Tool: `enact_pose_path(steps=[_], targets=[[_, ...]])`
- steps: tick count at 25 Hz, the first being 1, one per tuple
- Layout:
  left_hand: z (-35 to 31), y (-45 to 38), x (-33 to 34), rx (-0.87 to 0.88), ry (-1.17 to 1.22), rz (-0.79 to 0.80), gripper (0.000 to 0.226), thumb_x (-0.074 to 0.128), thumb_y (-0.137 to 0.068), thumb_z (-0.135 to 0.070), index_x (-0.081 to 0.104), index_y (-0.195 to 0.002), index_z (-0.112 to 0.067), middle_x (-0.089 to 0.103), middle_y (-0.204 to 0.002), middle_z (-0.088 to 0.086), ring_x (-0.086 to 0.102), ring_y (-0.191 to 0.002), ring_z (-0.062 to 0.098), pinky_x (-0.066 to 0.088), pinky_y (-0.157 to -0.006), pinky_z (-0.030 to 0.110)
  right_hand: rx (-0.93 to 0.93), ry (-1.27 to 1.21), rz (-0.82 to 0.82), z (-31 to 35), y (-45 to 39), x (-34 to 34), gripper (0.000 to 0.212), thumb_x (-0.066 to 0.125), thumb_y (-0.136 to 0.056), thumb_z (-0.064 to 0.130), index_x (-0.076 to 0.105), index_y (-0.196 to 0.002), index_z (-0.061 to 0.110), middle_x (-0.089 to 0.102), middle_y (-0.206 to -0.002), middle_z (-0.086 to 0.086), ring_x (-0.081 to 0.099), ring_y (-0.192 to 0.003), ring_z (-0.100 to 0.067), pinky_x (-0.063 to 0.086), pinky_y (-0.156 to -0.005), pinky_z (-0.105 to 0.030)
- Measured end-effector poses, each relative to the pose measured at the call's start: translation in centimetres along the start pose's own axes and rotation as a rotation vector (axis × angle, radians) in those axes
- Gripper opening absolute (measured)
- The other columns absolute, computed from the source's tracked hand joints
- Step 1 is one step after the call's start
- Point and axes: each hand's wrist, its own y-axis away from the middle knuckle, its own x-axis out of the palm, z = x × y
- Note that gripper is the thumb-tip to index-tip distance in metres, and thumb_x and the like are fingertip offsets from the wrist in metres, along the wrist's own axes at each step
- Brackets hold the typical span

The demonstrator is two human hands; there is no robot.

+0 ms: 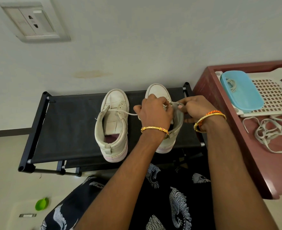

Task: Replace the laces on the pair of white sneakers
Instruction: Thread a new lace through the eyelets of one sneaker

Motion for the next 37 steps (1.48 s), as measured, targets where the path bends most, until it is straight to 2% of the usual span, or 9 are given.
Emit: enact_pose_path(steps=[4, 12, 15, 19, 23, 27, 31, 34, 37], targets=[[-0.3, -0.1, 1.0, -0.134, 0.137, -0.011, 0.021, 0.06, -0.088, -0.032, 0.071, -0.102, -0.022, 0.061, -0.108, -0.003, 0.052, -0.1, 0.014, 0.017, -0.082, 0.031, 0.019, -0.044, 0.035, 0.0, -0.1, -0.3, 0.023, 0.051, -0.094, 0.002, 0.065, -0.112, 0.004, 0.065, -0.106, -0.014, 0.062, -0.089, -0.022, 0.05, -0.057, -0.025], [-0.5, -0.8, 0.7, -0.298, 0.238, 0.086, 0.018, 0.06, -0.088, -0.03, 0.073, -0.101, -0.025, 0.065, -0.111, -0.006, 0.051, -0.11, 0.019, 0.021, -0.087, 0.035, 0.018, -0.052, 0.068, -0.2, -0.4, -0.5, 0.022, 0.051, -0.094, 0.002, 0.065, -0.11, 0.006, 0.064, -0.111, -0.013, 0.06, -0.103, -0.025, 0.054, -0.069, -0.031], [-0.4, -1.1, 0.5, -0.237, 0.181, 0.14, 0.019, 0.06, -0.088, -0.028, 0.073, -0.102, -0.026, 0.065, -0.113, -0.006, 0.05, -0.111, 0.02, 0.024, -0.092, 0.038, 0.018, -0.04, 0.081, -0.2, -0.5, -0.6, 0.022, 0.051, -0.094, 0.002, 0.064, -0.11, 0.007, 0.063, -0.11, -0.013, 0.061, -0.102, -0.025, 0.055, -0.069, -0.032], [-0.2, -1.4, 0.5, -0.2, 0.152, 0.126, 0.017, 0.061, -0.088, -0.029, 0.074, -0.099, -0.028, 0.067, -0.11, -0.009, 0.05, -0.111, 0.018, 0.023, -0.086, 0.036, -0.01, -0.087, 0.15, -0.4, -0.2, -1.0, 0.019, 0.056, -0.091, 0.005, 0.065, -0.107, 0.008, 0.066, -0.099, -0.007, 0.063, -0.087, -0.015, 0.054, -0.058, -0.023], [0.6, -2.3, 0.9, -0.294, 0.343, 0.194, 0.011, 0.069, -0.083, -0.031, 0.075, -0.091, -0.027, 0.069, -0.107, -0.008, 0.052, -0.111, 0.019, 0.032, -0.101, 0.039, -0.007, -0.179, 0.15, -1.0, -0.7, -1.2, 0.017, 0.053, -0.095, 0.019, 0.067, -0.1, 0.011, 0.067, -0.09, -0.004, 0.063, -0.079, -0.013, 0.053, -0.06, -0.024], [1.5, -2.6, 1.3, -0.306, 0.42, 0.229, 0.006, 0.074, -0.077, -0.036, 0.072, -0.078, -0.032, 0.069, -0.107, -0.005, 0.051, -0.114, 0.025, 0.037, -0.102, 0.049, -0.062, -0.18, 0.088, -1.8, -1.8, 0.1, 0.012, 0.056, -0.093, 0.013, 0.064, -0.084, 0.015, 0.064, -0.081, -0.003, 0.062, -0.071, -0.014, 0.052, -0.057, -0.024], [1.7, -2.1, 1.2, -0.197, 0.312, 0.17, 0.013, 0.066, -0.082, -0.04, 0.073, -0.088, -0.031, 0.068, -0.102, -0.007, 0.05, -0.113, 0.022, 0.035, -0.099, 0.049, -0.064, -0.14, 0.023, -2.0, -3.0, 1.1, 0.019, 0.053, -0.095, 0.012, 0.059, -0.077, 0.014, 0.06, -0.078, -0.005, 0.059, -0.072, -0.018, 0.055, -0.07, -0.034], [2.1, -1.8, 0.2, -0.144, 0.356, 0.171, 0.017, 0.072, -0.075, -0.044, 0.064, -0.088, -0.036, 0.061, -0.092, -0.011, 0.054, -0.103, 0.017, 0.042, -0.094, 0.047, -0.048, -0.311, -0.102, -1.8, -3.0, 0.5, 0.023, 0.042, -0.099, 0.011, 0.052, -0.079, 0.014, 0.053, -0.074, -0.003, 0.055, -0.069, -0.013, 0.05, -0.065, -0.028], [2.8, -1.6, -1.3, -0.113, 0.394, 0.228, 0.043, 0.079, -0.069, -0.042, 0.06, -0.105, -0.028, 0.058, -0.11, -0.002, 0.053, -0.1, 0.012, 0.047, -0.089, 0.033, 0.0, -0.69, -0.149, -1.9, -2.6, -1.5, 0.028, 0.032, -0.101, 0.009, 0.049, -0.08, 0.012, 0.058, -0.079, -0.003, 0.061, -0.073, -0.012, 0.051, -0.073, -0.029]])
